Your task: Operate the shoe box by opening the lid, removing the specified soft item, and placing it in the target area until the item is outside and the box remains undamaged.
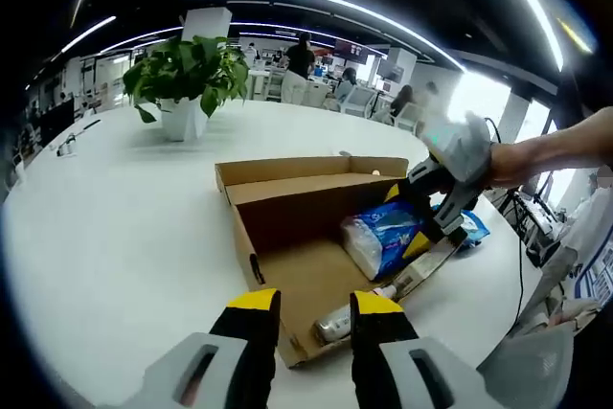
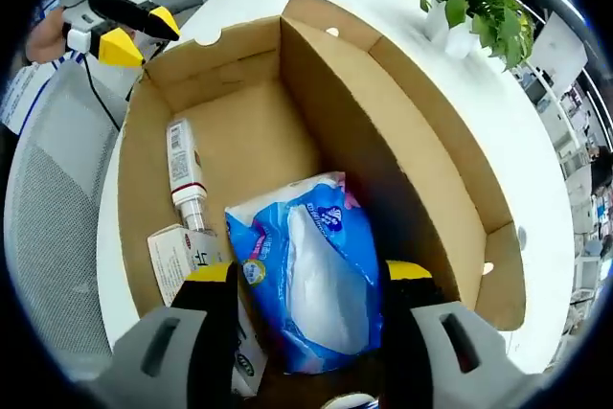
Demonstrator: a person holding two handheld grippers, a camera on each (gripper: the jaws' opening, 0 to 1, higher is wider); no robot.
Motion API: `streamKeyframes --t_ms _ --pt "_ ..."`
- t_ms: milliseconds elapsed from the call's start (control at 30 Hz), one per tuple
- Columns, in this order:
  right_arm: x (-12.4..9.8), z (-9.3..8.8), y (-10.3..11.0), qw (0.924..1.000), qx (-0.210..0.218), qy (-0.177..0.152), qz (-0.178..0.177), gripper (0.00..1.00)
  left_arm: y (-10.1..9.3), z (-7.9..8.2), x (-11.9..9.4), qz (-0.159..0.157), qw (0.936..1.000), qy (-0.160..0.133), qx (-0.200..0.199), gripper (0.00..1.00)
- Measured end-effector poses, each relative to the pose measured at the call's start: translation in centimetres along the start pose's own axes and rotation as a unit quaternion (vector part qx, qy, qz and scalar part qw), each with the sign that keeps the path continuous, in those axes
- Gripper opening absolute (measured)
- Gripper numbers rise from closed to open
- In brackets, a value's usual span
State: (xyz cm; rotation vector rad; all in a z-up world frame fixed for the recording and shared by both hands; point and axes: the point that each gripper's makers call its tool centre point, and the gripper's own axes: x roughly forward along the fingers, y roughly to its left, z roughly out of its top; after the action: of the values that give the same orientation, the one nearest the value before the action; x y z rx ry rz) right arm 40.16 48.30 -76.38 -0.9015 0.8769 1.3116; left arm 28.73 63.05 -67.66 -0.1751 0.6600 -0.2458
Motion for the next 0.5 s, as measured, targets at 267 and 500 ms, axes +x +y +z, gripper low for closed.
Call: streamKeyframes --t_ms 267,500 --pt "2.1 -0.6 0.3 0.9988 -0.042 0.027 0.005 0.57 0.2 0.2 0.2 0.003 1.0 0.003 0.001 0.29" --pt "2.6 -0.9 0.0 0.9986 -0.036 0.035 0.015 0.6 0.1 0.0 0.3 0.004 0.9999 0.012 0.008 0.29"
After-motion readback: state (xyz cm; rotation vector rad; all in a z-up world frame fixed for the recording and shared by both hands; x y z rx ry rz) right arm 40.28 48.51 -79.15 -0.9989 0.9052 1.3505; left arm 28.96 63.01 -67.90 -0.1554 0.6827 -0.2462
